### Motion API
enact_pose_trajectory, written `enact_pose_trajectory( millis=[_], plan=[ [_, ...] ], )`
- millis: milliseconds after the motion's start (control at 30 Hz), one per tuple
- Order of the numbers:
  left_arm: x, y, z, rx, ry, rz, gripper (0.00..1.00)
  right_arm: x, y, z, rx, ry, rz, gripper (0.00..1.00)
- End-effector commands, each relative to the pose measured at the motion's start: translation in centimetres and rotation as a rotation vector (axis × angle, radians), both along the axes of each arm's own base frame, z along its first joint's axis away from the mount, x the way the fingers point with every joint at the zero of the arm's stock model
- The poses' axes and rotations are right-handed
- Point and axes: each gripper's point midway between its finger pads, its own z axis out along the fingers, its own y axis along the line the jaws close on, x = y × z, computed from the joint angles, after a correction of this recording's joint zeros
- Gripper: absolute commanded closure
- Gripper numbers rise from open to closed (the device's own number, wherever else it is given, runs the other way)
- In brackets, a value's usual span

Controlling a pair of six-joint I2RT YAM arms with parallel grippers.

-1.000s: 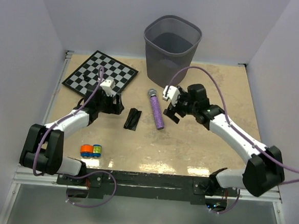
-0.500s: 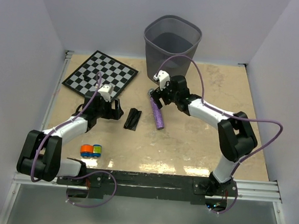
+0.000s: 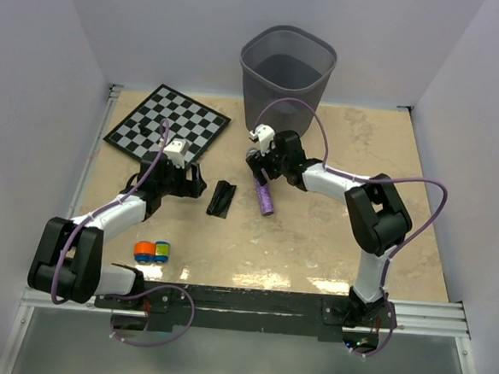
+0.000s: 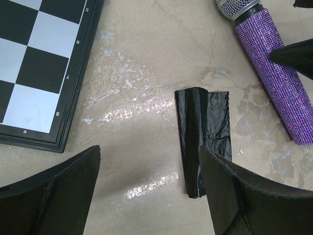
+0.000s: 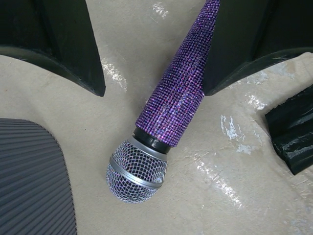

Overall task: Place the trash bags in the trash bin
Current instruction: Move the distractor to the center of the board.

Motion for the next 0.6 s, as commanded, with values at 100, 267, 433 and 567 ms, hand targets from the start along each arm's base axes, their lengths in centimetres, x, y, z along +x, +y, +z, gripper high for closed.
enact_pose_trajectory(
  millis=[100,267,433,567],
  plan=[
    [1.4,0.0,1.5,-0.015,-0.071,0.009,0.14,1.6,-1.2,0.3,-0.053,-0.042,-0.042,0.24],
    [1.7,-0.1,1.4,-0.017,-0.070,0.005,0.14,1.1,-3.0,-1.5,-0.088,0.009,-0.033,0.37],
    [2.3,-0.3,1.2,-0.017,-0.066,0.003,0.14,0.5,-3.9,-1.9,-0.103,0.040,-0.011,0.39],
    [2.9,-0.5,1.2,-0.023,-0.060,0.004,0.14,0.1,-4.9,-2.0,-0.123,0.052,-0.014,0.39]
  ],
)
